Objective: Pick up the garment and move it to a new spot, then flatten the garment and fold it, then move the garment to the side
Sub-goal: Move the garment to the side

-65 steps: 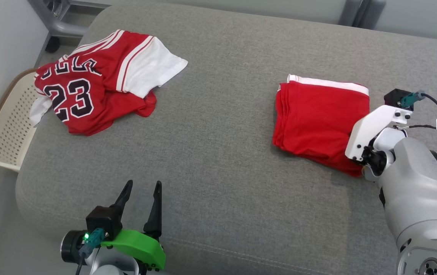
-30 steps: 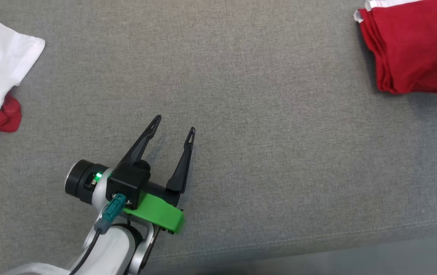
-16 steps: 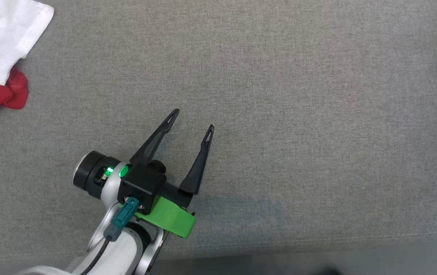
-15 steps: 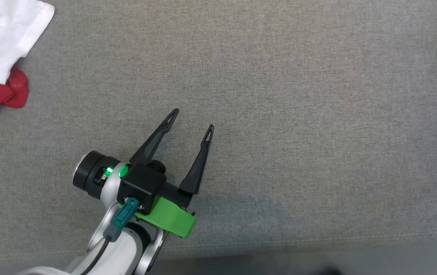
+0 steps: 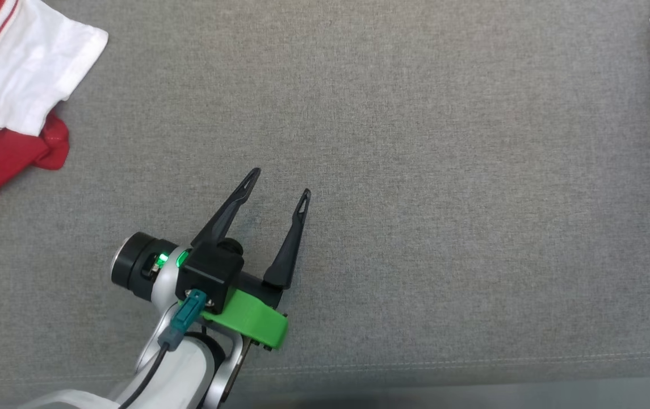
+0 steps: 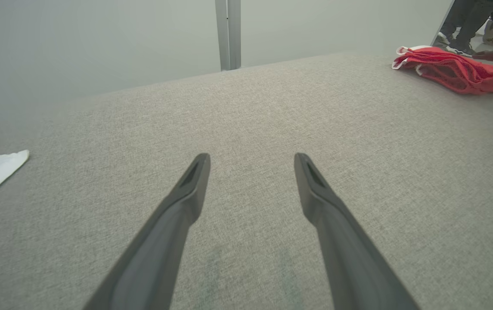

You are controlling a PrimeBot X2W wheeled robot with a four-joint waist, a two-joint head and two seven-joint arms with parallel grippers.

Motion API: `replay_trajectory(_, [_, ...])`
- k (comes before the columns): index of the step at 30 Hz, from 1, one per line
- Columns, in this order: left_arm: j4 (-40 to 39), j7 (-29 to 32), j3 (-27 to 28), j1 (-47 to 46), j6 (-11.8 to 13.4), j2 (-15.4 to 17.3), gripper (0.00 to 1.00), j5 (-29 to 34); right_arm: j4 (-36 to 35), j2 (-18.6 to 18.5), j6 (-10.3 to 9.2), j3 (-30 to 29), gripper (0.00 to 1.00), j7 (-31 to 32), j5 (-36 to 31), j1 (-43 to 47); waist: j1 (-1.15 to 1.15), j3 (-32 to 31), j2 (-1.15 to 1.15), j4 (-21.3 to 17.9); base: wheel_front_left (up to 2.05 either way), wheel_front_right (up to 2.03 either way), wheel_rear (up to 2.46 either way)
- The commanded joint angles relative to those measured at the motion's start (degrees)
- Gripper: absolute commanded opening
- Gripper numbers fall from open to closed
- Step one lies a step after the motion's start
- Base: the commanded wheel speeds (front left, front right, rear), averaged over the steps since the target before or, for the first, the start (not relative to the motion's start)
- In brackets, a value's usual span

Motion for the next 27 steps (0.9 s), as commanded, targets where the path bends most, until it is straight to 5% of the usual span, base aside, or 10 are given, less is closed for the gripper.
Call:
replay_trajectory(1, [1.1, 0.4, 0.1, 1.4, 0.8, 0.0, 1.0, -0.1, -0.3, 0.2, -0.11, 0.1, 1.0, -0.9, 0.0, 1.9, 0.0, -5.1, 0.0, 0.4, 0.0, 0.0, 0.0])
replay_trajectory(11, [6.8, -1.0, 5.7, 6.8, 5.3, -1.5, 1.0, -6.5, -4.9, 6.9, -0.11, -3.8, 1.0, -8.5, 5.0, 12.5, 0.0, -17.7, 0.0, 1.4, 0.0, 0.0, 0.0])
replay_trajectory(19, [9.7, -2.5, 10.9, 11.3, 9.4, -0.9, 1.0, -10.3, -13.5, 16.5, -0.11, -6.4, 1.0, -12.5, 13.8, 22.5, 0.0, -25.1, 0.0, 3.0, 0.0, 0.0, 0.0])
replay_trajectory(27, [11.6, -4.3, 13.4, 14.2, 8.8, 1.0, 1.0, -12.4, -27.0, 21.2, -0.1, -3.3, 1.0, -10.7, 23.7, 32.3, 0.0, -29.2, 0.0, 4.3, 0.0, 0.0, 0.0])
